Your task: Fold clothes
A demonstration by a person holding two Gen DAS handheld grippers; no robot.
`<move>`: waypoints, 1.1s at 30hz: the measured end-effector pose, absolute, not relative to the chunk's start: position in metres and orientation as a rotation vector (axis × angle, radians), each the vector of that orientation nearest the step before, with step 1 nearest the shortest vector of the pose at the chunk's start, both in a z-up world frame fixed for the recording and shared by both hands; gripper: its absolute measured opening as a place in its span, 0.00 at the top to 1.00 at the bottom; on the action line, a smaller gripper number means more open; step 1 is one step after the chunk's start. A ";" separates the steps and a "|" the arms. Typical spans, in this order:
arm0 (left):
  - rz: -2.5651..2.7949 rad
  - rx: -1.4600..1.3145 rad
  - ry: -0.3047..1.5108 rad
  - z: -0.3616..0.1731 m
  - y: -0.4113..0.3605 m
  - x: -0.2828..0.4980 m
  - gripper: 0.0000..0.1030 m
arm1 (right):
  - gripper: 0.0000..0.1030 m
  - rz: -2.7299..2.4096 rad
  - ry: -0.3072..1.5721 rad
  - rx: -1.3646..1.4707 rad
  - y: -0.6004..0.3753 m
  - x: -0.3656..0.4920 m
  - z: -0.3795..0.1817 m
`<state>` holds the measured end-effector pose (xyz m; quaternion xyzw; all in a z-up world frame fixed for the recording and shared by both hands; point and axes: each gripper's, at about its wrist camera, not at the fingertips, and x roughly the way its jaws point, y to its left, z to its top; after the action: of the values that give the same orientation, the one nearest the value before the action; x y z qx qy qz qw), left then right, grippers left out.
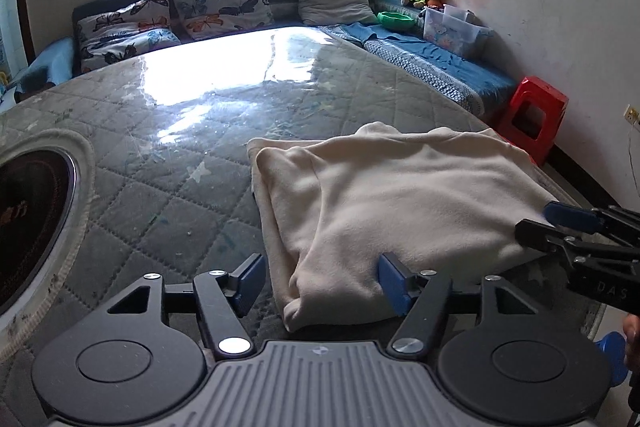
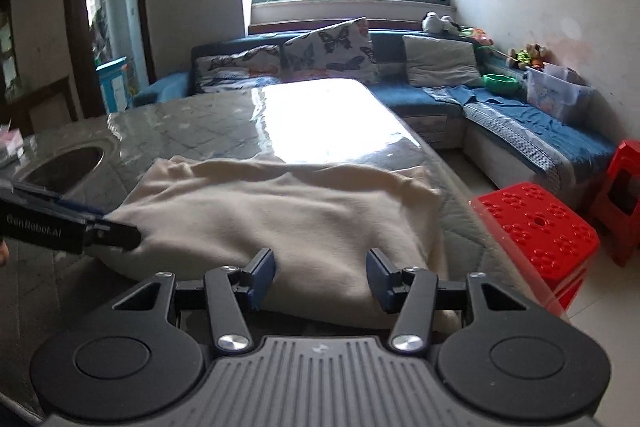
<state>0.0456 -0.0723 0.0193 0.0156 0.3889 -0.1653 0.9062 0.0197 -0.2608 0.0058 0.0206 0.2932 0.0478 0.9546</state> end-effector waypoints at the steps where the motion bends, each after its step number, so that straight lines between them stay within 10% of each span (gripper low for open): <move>1: -0.339 0.031 0.803 0.019 -0.073 0.045 0.35 | 0.49 0.095 0.601 0.050 -0.262 0.019 0.005; 13: -0.310 0.058 0.782 0.026 -0.068 0.026 0.17 | 0.20 0.052 0.627 0.050 -0.247 0.006 0.015; 33: -0.335 0.094 0.793 0.022 -0.061 -0.012 0.00 | 0.04 -0.026 0.673 0.101 -0.235 -0.021 0.014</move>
<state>-0.0118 -0.0615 0.0217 0.0457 0.3840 -0.1624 0.9078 -0.0209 -0.2352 0.0142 0.0493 0.3300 -0.0129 0.9426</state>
